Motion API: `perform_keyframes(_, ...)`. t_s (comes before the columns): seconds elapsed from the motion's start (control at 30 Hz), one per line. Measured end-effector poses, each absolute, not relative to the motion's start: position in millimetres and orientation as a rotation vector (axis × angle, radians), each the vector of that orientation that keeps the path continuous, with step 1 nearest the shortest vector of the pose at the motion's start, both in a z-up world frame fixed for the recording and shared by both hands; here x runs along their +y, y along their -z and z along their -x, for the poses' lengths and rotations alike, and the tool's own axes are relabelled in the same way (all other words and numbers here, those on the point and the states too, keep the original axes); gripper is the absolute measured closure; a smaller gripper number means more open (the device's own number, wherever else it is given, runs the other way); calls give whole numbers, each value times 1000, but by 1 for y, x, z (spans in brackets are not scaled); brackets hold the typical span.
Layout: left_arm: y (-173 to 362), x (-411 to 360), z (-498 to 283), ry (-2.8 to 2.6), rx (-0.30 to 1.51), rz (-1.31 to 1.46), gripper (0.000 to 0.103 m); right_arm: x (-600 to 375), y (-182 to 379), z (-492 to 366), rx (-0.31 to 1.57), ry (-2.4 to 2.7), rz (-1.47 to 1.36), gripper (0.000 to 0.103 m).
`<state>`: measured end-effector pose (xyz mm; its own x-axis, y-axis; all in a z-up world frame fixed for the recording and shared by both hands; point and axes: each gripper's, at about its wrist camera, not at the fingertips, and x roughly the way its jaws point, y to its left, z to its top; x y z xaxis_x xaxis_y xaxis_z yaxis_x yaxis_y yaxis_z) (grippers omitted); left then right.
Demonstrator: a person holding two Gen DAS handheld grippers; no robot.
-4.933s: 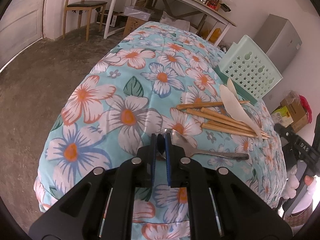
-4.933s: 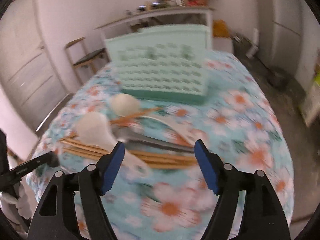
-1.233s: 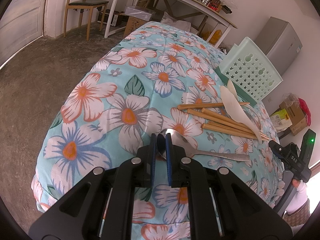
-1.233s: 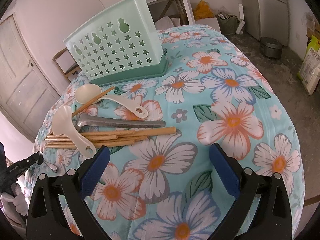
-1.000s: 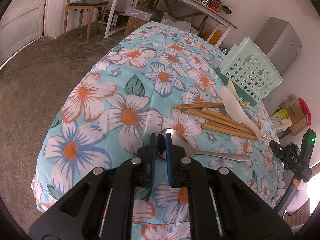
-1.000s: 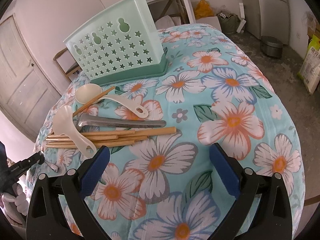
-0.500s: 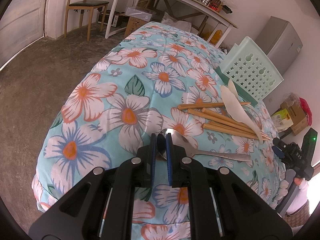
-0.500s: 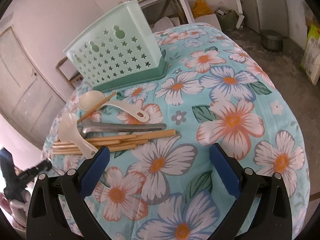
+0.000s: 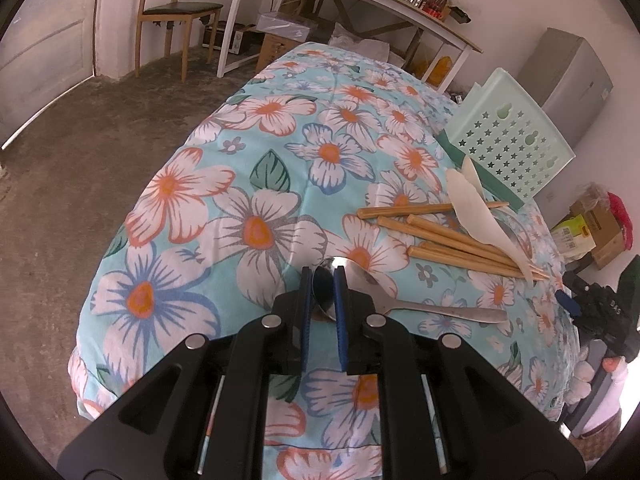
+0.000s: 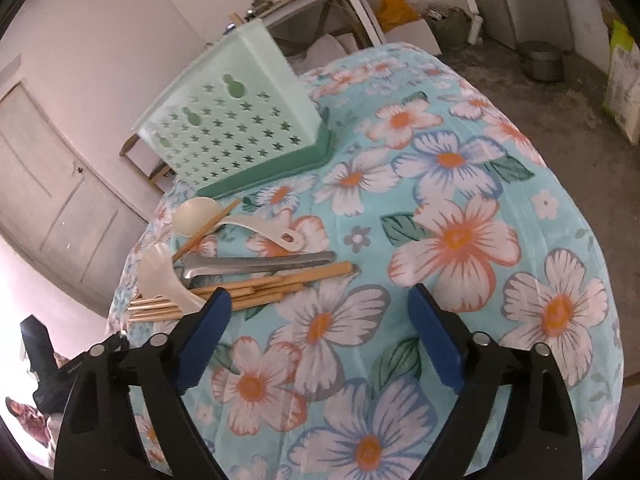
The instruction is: Organize utensils
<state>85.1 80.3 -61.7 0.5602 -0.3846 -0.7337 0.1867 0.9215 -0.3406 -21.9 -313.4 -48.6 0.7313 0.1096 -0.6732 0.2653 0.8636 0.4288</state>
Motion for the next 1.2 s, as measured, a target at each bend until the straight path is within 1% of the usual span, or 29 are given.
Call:
perform_keyframes(0.13, 62, 78, -83, 333, 912, 223, 91, -292, 26, 20, 691, 56, -408, 26)
perform_keyframes(0.3, 62, 74, -84, 326, 912, 203, 90, -238, 4, 1, 638, -79, -183, 31)
perform_keyframes(0.37, 62, 74, -83, 322, 908, 203, 89, -215, 2, -10, 642, -129, -105, 38)
perform_keyframes(0.5, 62, 72, -82, 320, 899, 194, 89, -179, 5, -30, 662, -217, -24, 48)
perform_keyframes(0.57, 63, 73, -81, 321, 894, 195, 89, -164, 10, -42, 687, -242, 5, 59)
perform_keyframes(0.63, 63, 74, -80, 325, 889, 197, 89, -155, 14, -50, 710, -262, 20, 63)
perform_keyframes(0.83, 64, 78, -78, 342, 875, 206, 89, -171, 16, -96, 825, -396, -128, 63)
perform_keyframes(1.07, 66, 82, -77, 363, 867, 228, 89, -190, 29, -150, 955, -488, -237, 63)
perform_keyframes(1.2, 67, 84, -76, 370, 864, 238, 89, -187, 37, -163, 1011, -536, -262, 63)
